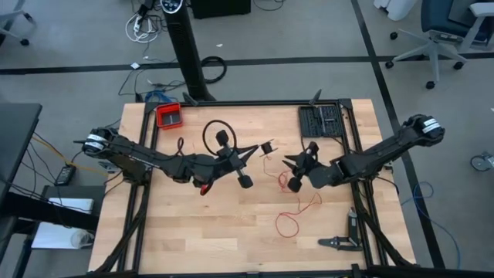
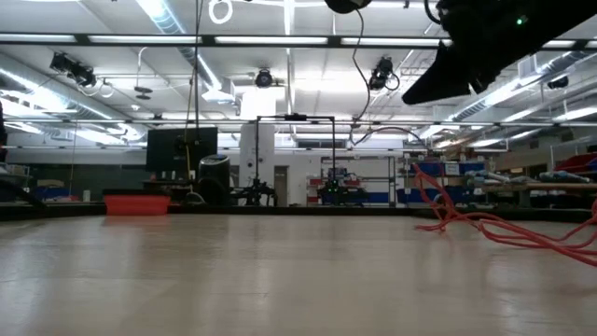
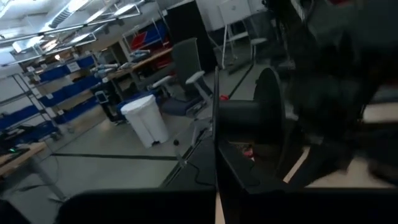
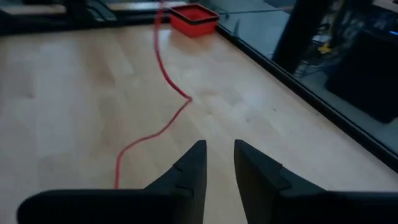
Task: Coil cords
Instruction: Coil the red wire onto the spool
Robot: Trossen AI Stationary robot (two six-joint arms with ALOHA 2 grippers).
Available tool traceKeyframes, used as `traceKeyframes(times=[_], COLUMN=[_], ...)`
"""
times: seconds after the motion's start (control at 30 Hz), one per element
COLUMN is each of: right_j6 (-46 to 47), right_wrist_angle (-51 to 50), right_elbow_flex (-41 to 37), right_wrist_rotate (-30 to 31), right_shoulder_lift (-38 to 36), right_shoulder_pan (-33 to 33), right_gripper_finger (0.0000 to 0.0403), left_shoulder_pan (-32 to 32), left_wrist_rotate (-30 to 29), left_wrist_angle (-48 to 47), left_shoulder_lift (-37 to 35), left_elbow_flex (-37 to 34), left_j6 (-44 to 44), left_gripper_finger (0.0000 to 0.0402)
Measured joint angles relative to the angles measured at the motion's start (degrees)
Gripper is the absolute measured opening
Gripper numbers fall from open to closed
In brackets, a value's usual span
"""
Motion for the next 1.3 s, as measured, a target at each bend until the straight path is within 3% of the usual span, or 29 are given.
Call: traceKeyframes(times=[0.37, 0.63, 0.73, 0.97, 1.3], right_j6=[-2.12, -3.32, -4.21, -5.7, -7.03], right_wrist_angle=[0.66, -1.1, -1.31, -0.23, 5.13], right_elbow_flex=[0.0, 0.0, 0.0, -0.01, -0.02], right_wrist_rotate=[0.23, -1.11, -1.14, -1.25, 1.56], right_shoulder_lift=[2.28, -3.07, -5.67, -8.95, -5.44], right_shoulder_pan=[0.03, 2.62, 4.04, 5.75, 5.68], right_gripper_finger=[0.0057, 0.0054, 0.0054, 0.0052, 0.0052], left_shoulder_pan=[0.02, -0.44, -0.42, -0.06, 0.79], left_wrist_rotate=[1.46, 7.72, 9.5, 10.59, 14.38], left_wrist_angle=[0.83, 18.92, 21.19, 20.52, 19.45], left_shoulder_lift=[0.0, -1.26, -2.78, -6.09, -6.23], left_elbow_flex=[-0.39, -8.23, -10.68, -11.87, -11.87], left_j6=[0.01, 6.03, 6.96, 6.35, 2.52], left_gripper_finger=[0.0003, 0.0003, 0.0003, 0.0003, 0.0003])
